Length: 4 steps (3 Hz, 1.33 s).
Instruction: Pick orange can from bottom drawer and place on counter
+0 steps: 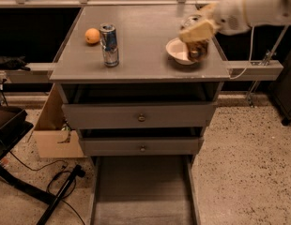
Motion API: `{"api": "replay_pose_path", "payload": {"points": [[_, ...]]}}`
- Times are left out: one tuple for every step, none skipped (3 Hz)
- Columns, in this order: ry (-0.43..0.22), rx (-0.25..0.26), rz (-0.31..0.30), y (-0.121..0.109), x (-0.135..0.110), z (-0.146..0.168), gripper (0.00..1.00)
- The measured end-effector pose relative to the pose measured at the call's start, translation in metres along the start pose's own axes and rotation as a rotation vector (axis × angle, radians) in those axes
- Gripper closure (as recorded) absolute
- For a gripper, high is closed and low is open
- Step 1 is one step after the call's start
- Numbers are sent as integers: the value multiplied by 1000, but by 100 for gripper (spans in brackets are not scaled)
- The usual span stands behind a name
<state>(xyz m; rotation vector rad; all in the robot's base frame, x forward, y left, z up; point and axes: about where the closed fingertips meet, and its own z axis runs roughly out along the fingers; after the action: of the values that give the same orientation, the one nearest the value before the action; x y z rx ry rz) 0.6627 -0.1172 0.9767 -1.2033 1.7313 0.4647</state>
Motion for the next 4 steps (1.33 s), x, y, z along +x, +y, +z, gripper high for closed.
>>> {"api": "replay_pose_path", "payload": {"points": [[-31,-45,15,-32,-21,58,100],[-100,-35,17,-63,-53,96,100],[-186,35,6,-96,-93,104,100],[-260,112,76,-132,-98,110,100]]}}
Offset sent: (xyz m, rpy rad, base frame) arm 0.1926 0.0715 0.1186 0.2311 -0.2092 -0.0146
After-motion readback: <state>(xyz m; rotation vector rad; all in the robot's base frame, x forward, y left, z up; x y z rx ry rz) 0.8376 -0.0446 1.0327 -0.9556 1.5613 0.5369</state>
